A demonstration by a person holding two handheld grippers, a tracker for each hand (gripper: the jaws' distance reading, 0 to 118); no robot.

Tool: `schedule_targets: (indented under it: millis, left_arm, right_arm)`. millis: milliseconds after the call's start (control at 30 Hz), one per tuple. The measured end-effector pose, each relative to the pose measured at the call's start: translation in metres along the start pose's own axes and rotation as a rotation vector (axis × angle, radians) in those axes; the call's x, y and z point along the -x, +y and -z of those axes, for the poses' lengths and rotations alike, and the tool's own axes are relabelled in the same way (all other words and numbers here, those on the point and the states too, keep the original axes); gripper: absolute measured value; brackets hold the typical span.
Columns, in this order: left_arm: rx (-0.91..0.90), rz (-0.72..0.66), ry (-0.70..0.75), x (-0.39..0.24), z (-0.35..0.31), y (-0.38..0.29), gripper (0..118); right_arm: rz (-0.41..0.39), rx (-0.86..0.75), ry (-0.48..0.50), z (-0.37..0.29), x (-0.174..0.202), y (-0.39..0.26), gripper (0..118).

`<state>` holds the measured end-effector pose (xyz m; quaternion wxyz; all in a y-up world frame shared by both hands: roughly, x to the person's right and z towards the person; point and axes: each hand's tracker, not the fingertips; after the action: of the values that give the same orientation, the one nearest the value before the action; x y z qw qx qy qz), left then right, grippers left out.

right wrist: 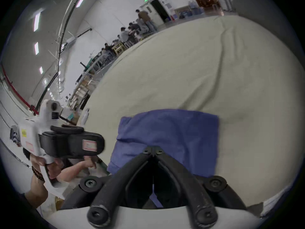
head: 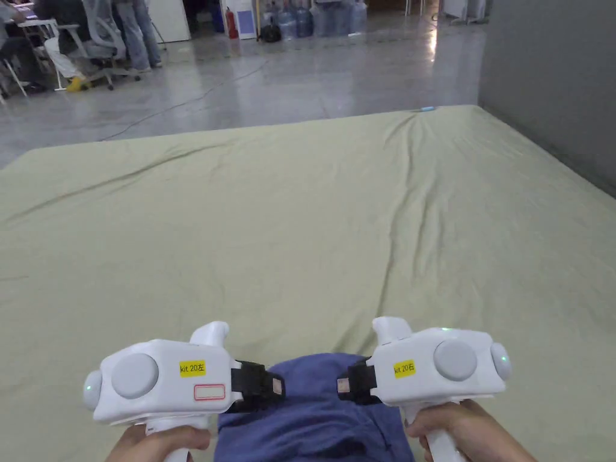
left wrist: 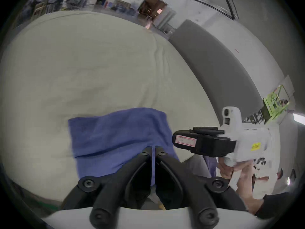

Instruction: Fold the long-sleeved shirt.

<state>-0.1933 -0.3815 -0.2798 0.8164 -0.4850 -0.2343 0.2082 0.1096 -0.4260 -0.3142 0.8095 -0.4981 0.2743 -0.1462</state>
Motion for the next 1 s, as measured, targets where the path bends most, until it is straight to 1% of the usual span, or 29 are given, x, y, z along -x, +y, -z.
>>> schedule_targets:
  millis: [133,233,267,300,333,367,400,433,633,700,733,800,900,967,1000]
  left_arm:
    - [-0.004,-0.058,0.011,0.031,-0.009,-0.010,0]
    - [-0.018,-0.119,-0.011,0.051,-0.006,-0.013,0]
    - [-0.022,-0.135,-0.019,0.057,-0.004,-0.013,0]
    - [-0.026,-0.149,-0.013,0.063,-0.003,-0.014,3]
    - [-0.032,-0.164,-0.004,0.069,-0.001,-0.015,29]
    - [-0.035,-0.176,0.015,0.073,0.002,-0.015,63]
    - [-0.037,-0.182,0.030,0.078,0.006,-0.015,96]
    - [-0.033,-0.195,0.043,0.085,0.009,-0.017,114]
    - [-0.066,-0.343,0.000,0.125,0.022,-0.025,114]
    - [-0.035,-0.393,-0.058,0.137,0.034,-0.029,114]
    - [-0.022,-0.427,-0.111,0.141,0.041,-0.032,114]
    - [-0.063,-0.406,-0.108,0.138,0.044,-0.034,116]
    - [-0.059,-0.381,-0.118,0.131,0.047,-0.031,117]
    - [-0.053,-0.361,-0.152,0.130,0.049,-0.029,116]
    - [-0.048,-0.361,-0.191,0.131,0.051,-0.029,116]
  right_arm:
    - [0.007,0.054,-0.038,0.031,-0.008,-0.005,0]
    - [-0.007,0.103,-0.138,0.045,-0.022,-0.011,0]
    - [-0.001,0.092,-0.106,0.047,-0.027,-0.013,0]
    - [0.021,0.076,-0.054,0.045,-0.032,-0.014,0]
    - [0.043,0.080,-0.050,0.043,-0.035,-0.013,0]
    - [0.064,0.087,-0.039,0.043,-0.037,-0.011,0]
    - [0.063,0.091,-0.036,0.043,-0.039,-0.010,0]
    - [0.059,0.094,-0.036,0.045,-0.040,-0.009,0]
    - [0.043,0.092,-0.036,0.046,-0.038,-0.011,0]
    - [0.046,0.089,-0.036,0.046,-0.039,-0.011,0]
    - [0.045,0.089,-0.037,0.046,-0.038,-0.011,0]
    - [0.042,0.089,-0.041,0.046,-0.037,-0.011,0]
    - [0.036,0.091,-0.051,0.047,-0.034,-0.010,0]
    - [0.029,0.092,-0.059,0.048,-0.032,-0.010,0]
    - [0.027,0.092,-0.062,0.048,-0.031,-0.010,0]
